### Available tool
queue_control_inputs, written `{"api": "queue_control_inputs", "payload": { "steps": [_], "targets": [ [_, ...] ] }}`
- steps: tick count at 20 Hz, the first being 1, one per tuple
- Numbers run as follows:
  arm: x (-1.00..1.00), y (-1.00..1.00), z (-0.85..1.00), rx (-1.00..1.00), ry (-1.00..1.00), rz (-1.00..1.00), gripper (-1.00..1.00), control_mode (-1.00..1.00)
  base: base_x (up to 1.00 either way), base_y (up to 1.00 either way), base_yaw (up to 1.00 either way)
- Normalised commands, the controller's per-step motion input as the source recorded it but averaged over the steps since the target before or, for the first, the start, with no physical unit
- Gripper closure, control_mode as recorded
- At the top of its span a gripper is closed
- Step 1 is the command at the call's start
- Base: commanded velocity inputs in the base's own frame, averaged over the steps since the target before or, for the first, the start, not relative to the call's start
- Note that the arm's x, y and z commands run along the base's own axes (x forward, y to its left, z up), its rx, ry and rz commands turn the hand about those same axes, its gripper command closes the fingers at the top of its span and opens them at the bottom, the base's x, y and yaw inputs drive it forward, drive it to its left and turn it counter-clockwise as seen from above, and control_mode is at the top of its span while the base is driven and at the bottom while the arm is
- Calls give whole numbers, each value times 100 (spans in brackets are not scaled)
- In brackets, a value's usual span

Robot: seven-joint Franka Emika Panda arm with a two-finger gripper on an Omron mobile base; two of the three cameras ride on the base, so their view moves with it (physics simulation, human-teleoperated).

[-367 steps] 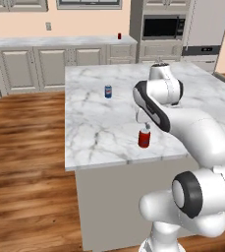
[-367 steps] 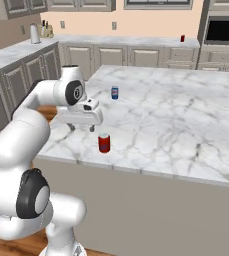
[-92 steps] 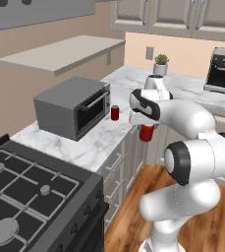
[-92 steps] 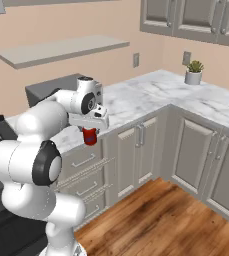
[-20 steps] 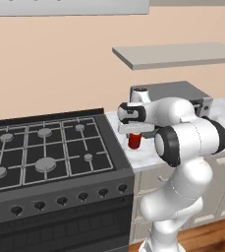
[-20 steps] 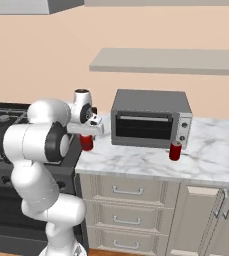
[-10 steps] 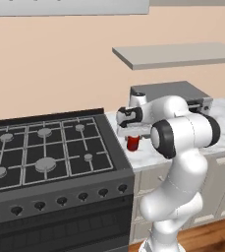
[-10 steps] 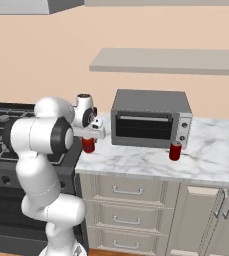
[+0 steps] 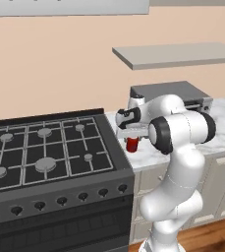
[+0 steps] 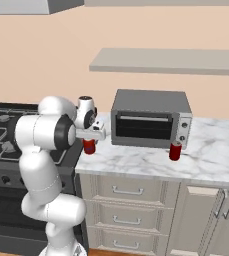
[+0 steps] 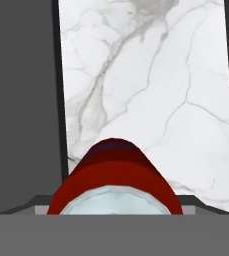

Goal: Four empty soda cans are scattered around the kitchen. Gather all the cans and cluster them next to the stove for recycling.

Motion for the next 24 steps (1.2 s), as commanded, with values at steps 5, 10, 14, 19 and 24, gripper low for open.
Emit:
{"api": "queue_control_inputs", "payload": {
  "steps": [5,10,14,19,24],
  "targets": [
    [8,0,-17,0,0,0,100,-100,0,0,0],
    [1,0,0,0,0,0,-100,-100,0,0,0],
    [0,0,-2,0,0,0,-100,-100,0,0,0],
    [0,0,0,0,-6,0,-100,-100,0,0,0],
    [-1,-2,5,0,-7,0,-100,-100,0,0,0]
  ]
}}
